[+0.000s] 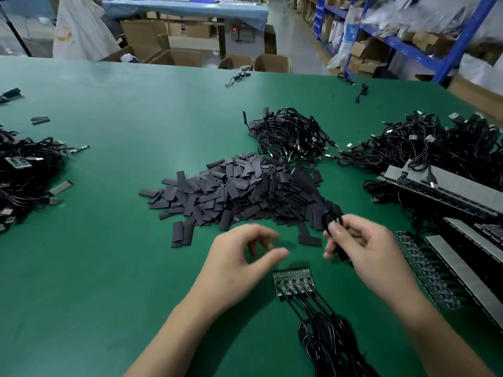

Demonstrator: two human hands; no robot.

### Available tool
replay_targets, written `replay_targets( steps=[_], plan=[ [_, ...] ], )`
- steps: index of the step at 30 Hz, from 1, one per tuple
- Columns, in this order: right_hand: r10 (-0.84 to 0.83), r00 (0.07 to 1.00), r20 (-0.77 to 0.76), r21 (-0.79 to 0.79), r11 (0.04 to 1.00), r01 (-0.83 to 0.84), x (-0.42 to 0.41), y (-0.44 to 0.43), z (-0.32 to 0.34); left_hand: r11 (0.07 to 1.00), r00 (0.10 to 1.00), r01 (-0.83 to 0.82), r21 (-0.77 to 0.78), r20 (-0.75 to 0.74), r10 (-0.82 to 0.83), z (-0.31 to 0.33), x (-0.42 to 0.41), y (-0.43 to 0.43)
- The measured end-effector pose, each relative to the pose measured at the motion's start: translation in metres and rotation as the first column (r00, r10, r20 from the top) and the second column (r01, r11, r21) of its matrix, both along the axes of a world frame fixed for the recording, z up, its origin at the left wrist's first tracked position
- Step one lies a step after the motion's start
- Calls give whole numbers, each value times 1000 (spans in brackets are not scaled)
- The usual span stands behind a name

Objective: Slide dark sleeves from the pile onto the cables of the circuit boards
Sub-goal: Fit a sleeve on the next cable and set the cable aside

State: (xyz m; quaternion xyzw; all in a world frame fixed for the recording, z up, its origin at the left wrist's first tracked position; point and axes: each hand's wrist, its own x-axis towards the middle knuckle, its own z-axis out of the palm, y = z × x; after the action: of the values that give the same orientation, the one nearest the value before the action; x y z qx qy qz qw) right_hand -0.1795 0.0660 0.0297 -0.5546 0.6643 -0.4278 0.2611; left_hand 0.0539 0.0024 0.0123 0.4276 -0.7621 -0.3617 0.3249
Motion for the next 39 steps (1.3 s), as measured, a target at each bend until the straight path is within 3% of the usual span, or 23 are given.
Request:
replay_targets(
  steps=[2, 4, 7, 11, 13, 16, 20, 24, 27, 31, 35, 39],
  plan=[
    [-48, 998, -29, -31, 998, 47, -2, -19, 15, 992, 958, 117, -49, 267, -100, 2, 6, -1],
    [-81, 988, -132, -67, 995, 73, -6, -52, 38, 984, 912, 179, -6, 377, -164, 3, 9, -2],
    [-138, 951, -277, -102, 988, 114, -13, -126, 85, 975, 899, 216, 51, 379, -219, 4, 9, -1],
    [-173, 902, -395, -12, 983, 183, -20, -209, 133, 972, 883, 226, 60, 408, -230, 5, 6, 1],
    [-188, 878, -440, 36, 973, 227, -21, -222, 136, 973, 893, 216, 84, 385, -231, 6, 5, 1],
    [-142, 899, -414, 4, 987, 158, -15, -195, 113, 966, 945, 189, 178, 233, -228, 6, 4, 1],
    [-22, 950, -310, -60, 998, 4, 5, -106, 57, 912, 980, 197, 360, -36, -198, 5, 3, 0],
    [263, 964, 35, 124, 956, -266, 25, -25, 16, 863, 959, 241, 443, -247, -141, 6, 1, 0],
    [280, 939, 198, 144, 940, -311, 31, -4, -6, 853, 929, 243, 461, -363, -69, 6, -3, 2],
    [220, 894, 391, 112, 952, -283, 33, 1, -21, 859, 927, 215, 465, -374, -30, 4, -4, 4],
    [199, 889, 413, 91, 962, -258, 31, 7, -26, 853, 942, 202, 481, -335, -34, 2, -6, 5],
    [202, 849, 488, 76, 959, -272, 31, 8, -27, 823, 911, 290, 488, -404, -82, 2, -7, 6]
  ],
)
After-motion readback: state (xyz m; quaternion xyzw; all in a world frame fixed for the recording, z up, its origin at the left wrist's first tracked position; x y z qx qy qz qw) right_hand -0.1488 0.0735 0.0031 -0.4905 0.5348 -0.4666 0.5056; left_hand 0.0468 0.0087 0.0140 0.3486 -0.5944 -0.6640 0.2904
